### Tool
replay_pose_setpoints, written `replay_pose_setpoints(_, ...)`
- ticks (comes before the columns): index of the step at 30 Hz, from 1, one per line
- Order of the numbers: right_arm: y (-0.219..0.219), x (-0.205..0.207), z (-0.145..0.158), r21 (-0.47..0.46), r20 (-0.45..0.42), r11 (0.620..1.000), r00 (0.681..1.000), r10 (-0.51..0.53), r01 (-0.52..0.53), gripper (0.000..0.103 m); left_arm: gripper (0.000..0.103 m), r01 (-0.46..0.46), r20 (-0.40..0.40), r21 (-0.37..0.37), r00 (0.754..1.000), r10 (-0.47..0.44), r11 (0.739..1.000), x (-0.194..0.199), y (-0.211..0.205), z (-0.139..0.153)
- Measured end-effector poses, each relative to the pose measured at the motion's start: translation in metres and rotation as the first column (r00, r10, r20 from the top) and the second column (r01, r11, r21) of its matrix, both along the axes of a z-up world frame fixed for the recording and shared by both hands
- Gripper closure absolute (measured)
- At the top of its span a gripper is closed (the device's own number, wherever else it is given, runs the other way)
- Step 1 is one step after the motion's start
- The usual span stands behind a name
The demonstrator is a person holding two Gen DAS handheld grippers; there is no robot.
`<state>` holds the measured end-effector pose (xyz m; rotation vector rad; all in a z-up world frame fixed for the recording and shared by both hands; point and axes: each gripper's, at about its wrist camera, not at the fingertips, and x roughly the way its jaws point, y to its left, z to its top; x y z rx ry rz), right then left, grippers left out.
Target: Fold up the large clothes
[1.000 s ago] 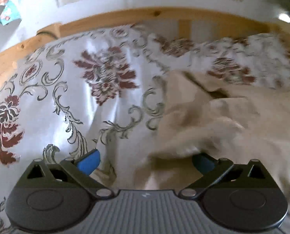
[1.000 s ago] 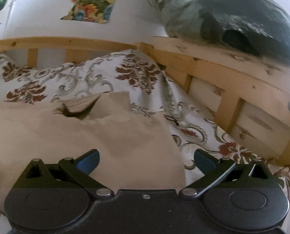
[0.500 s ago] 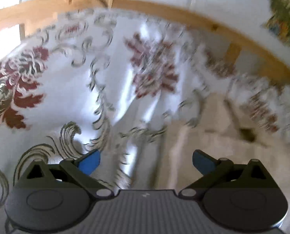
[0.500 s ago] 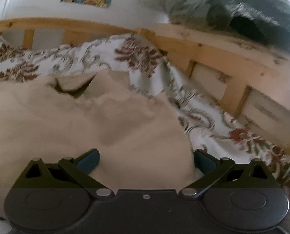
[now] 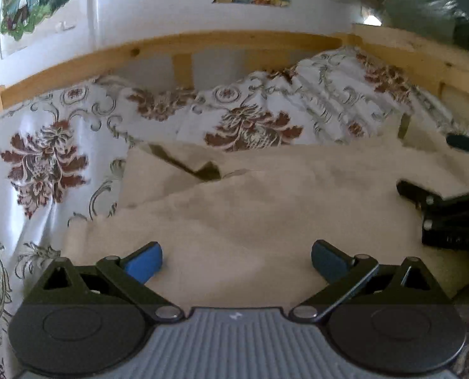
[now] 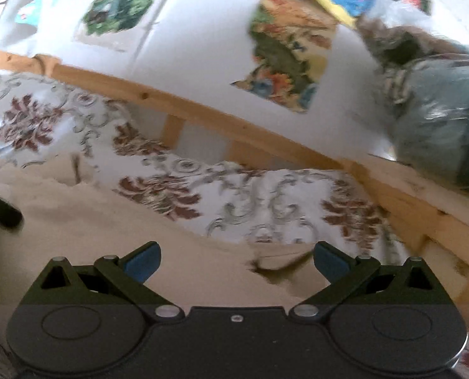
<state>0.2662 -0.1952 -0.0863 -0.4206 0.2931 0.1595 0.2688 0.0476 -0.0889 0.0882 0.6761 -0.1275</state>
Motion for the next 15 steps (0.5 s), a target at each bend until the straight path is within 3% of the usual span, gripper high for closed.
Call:
replay_pose_setpoints(2,-0.002,0.007,-0.016,0.009,-0.050,1.000,0.999,-0.016,0.016,0.001,0.000,-0.047,-0.086,-0.026,0.995,0.044,0.999,0.012,0.009,-0.012)
replay_pose_setpoints(4,-0.005,0.013,-0.027,0.033,-0.086,0.999,0.996,-0.034,0.037,0.001,0.000,-0.077,-0.119,-0.043,0.990,0.072,0.996,0.021,0.018,-0.021)
replay_pose_setpoints(9,-0.001,0.020,-0.036,0.010,-0.129,0.999,0.991,-0.039,0.040,0.001,0.000,-0.091,-0.119,-0.029,0.989,0.087,0.995,0.017,0.016,-0.022)
replay_pose_setpoints(15,-0.011,0.003,-0.017,0.029,-0.090,0.998,0.995,-0.052,0.055,0.001,0.001,-0.253,-0.081,-0.056,0.965,0.249,0.966,-0.017,0.016,0.003)
